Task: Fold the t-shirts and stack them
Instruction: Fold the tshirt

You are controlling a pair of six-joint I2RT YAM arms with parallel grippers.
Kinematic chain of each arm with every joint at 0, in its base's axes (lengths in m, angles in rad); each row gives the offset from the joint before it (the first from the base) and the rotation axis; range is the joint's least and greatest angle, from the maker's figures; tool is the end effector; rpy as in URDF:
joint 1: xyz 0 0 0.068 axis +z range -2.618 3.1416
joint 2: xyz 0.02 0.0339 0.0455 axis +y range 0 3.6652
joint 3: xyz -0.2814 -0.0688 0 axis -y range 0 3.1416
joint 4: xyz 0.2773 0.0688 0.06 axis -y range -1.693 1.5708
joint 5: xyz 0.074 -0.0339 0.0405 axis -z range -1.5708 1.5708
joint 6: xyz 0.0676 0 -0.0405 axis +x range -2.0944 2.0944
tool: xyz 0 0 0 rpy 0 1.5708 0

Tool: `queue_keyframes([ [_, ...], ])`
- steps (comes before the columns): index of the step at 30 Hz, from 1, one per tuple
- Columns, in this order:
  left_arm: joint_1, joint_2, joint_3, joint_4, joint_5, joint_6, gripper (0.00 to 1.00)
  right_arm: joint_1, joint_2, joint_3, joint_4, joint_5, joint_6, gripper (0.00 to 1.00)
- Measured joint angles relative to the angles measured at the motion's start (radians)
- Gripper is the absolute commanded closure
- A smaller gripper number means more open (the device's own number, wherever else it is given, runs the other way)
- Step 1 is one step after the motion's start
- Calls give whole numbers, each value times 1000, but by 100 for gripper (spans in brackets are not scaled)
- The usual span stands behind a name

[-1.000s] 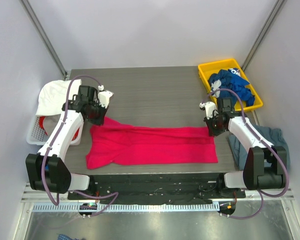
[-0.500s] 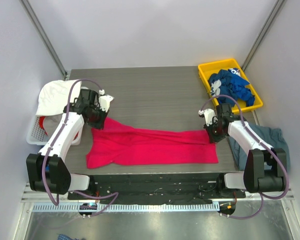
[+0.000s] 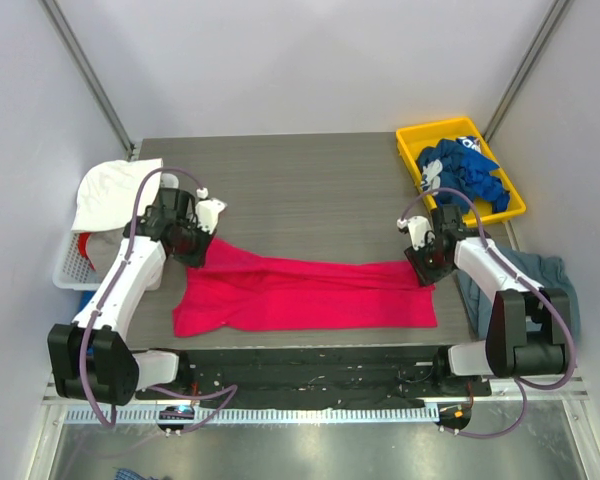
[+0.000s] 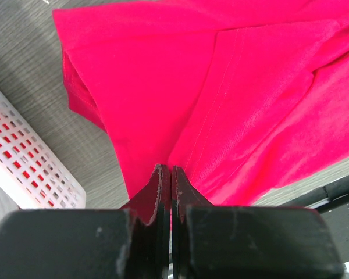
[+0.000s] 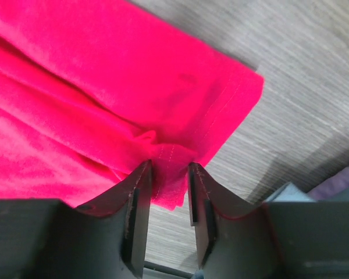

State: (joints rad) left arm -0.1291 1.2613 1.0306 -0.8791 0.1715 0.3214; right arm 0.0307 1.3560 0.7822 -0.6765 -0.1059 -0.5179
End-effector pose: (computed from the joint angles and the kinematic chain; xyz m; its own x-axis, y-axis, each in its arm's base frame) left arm 0.2767 -0.0476 0.2506 -0.7788 0.4150 -0.4703 0.4724 0.8814 -0.0045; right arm 0.2696 0.0154 0.1543 -0.7926 -0.5169 -0.3234 -0.5251 0.8483 -0.0688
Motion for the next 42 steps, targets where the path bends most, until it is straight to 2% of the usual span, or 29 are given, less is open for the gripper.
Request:
queue_keyframes([
  [9, 0, -13, -20, -8, -15, 2, 100, 0, 2, 38, -6, 8, 5, 58],
  [24, 0, -67, -80, -20, -14, 5, 100, 0, -152, 105, -162, 8, -8, 59],
  [35, 0, -77, -133, -14, -15, 5, 100, 0, 0, 105, -111, 6, -8, 62],
  [42, 0, -77, -136, -3, -15, 5, 100, 0, 55, 105, -68, 4, -9, 68],
])
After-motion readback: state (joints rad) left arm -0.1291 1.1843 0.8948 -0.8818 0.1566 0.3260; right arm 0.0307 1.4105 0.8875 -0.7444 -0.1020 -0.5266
